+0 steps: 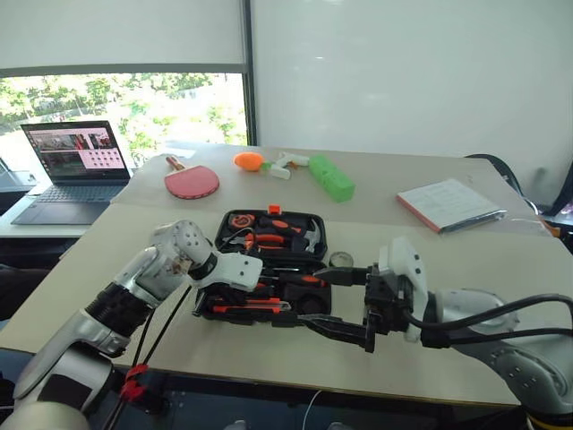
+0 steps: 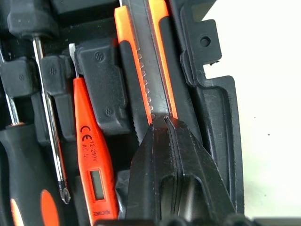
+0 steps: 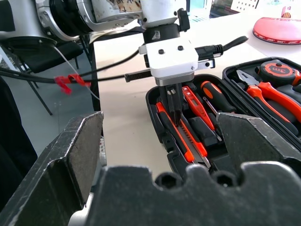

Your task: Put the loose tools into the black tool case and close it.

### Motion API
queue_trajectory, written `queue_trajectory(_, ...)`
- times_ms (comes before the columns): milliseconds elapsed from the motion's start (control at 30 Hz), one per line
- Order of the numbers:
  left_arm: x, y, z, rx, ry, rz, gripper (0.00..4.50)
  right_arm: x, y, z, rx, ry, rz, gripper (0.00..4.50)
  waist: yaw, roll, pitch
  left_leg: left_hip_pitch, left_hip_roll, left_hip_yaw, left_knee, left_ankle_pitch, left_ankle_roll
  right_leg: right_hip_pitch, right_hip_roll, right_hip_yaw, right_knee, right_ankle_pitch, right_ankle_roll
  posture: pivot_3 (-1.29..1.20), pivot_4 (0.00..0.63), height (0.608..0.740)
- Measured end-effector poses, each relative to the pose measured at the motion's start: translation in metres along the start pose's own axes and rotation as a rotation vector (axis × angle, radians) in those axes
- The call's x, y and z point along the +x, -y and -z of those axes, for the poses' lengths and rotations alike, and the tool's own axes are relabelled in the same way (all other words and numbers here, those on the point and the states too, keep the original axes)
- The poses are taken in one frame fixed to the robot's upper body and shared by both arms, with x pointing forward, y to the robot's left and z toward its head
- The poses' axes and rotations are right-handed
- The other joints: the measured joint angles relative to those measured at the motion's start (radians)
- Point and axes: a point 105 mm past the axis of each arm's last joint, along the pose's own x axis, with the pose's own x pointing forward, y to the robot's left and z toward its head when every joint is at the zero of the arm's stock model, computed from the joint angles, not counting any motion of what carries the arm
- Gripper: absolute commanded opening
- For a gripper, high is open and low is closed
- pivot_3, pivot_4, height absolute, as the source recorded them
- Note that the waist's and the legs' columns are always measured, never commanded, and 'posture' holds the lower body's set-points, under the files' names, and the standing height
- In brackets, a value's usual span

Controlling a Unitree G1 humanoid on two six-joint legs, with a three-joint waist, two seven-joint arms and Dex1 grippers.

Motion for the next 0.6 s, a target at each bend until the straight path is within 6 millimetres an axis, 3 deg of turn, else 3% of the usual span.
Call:
queue_trajectory(200, 0.0, -0.005, -0.001, -0.023, 0.015, -0.003, 0.03, -0.002, -0.001, 0.009, 0.029, -0.019, 0.011, 4.5, -0.001, 0.0, 0.0, 0.007, 0.0, 0.0, 0.0, 0.0, 0.0, 0.008, 0.0, 0.001, -0.002, -0.007, 0.007, 0.0, 0.15, 0.738)
queue_trajectory(300, -0.007, -0.007, 0.001, -0.132, 0.101, -0.005, 0.03, -0.006, 0.0, 0.012, 0.028, -0.035, 0.028, 4.5, -0.005, -0.001, 0.001, 0.005, 0.001, -0.001, 0.0, 0.0, 0.001, 0.005, 0.001, 0.001, -0.001, -0.006, 0.007, 0.0, 0.15, 0.738)
queue_trajectory(467, -0.061, -0.029, -0.015, -0.319, 0.448, -0.149, 1.43, -0.017, 0.008, 0.017, 0.007, -0.071, 0.097, 4.5, -0.011, -0.005, 0.003, -0.011, 0.001, -0.004, 0.0, 0.0, 0.001, -0.01, 0.002, 0.001, 0.0, -0.002, 0.0, 0.0, 0.15, 0.738)
queue_trajectory(600, -0.104, -0.029, -0.013, -0.426, 0.643, -0.213, 2.82, -0.052, 0.032, 0.027, 0.033, -0.115, 0.282, 4.5, -0.014, -0.005, 0.003, -0.014, 0.0, -0.005, -0.001, -0.001, 0.003, -0.012, 0.001, 0.0, -0.002, -0.003, 0.001, 0.0, 0.15, 0.738)
